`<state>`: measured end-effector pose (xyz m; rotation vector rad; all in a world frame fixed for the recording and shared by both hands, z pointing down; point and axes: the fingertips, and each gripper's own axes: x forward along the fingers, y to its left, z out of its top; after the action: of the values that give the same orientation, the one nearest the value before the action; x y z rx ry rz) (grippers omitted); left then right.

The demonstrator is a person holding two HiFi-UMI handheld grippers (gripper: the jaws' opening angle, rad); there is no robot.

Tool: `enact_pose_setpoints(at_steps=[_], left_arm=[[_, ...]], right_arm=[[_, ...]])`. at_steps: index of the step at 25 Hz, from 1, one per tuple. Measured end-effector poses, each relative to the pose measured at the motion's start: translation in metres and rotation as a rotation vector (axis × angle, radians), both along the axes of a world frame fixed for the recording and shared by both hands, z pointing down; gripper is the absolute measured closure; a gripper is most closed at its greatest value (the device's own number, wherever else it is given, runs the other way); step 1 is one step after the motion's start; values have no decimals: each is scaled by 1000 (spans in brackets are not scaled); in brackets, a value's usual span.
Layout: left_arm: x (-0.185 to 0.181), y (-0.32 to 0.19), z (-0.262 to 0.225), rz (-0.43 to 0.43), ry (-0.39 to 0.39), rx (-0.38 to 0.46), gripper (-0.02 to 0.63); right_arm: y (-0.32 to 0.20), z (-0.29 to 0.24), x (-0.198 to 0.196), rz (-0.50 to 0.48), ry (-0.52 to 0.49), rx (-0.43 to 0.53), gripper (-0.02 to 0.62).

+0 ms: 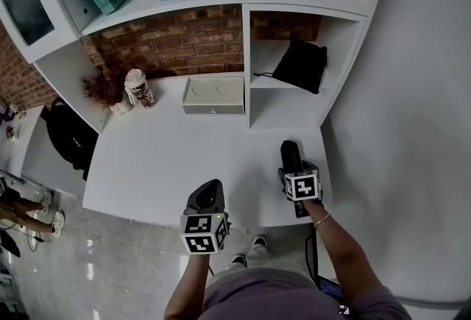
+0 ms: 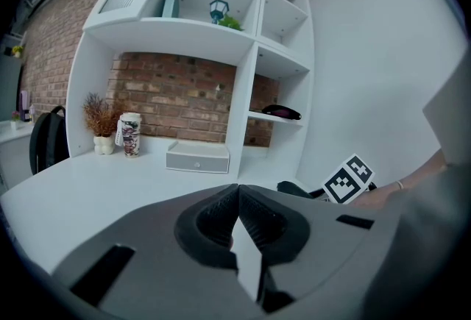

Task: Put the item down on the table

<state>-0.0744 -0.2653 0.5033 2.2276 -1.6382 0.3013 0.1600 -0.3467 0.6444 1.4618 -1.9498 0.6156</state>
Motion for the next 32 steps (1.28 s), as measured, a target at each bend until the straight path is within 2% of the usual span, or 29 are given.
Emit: enact_pose_setpoints(at_steps=[4,13,25,32], left_arm=[[1,0,0,3,-1,3,606],[9,0,-5,37,8,23,606],[18,5,-12,116,10,44,606],[23,9,-20,162,15,60,606]], right_arm=[[3,-8,-3,-9,-38,17,212],[22,-46,-9,30,-177,94,224],[60,-131,-11,107,-315,307,348],[91,-162,-20,138,-391,348,391]])
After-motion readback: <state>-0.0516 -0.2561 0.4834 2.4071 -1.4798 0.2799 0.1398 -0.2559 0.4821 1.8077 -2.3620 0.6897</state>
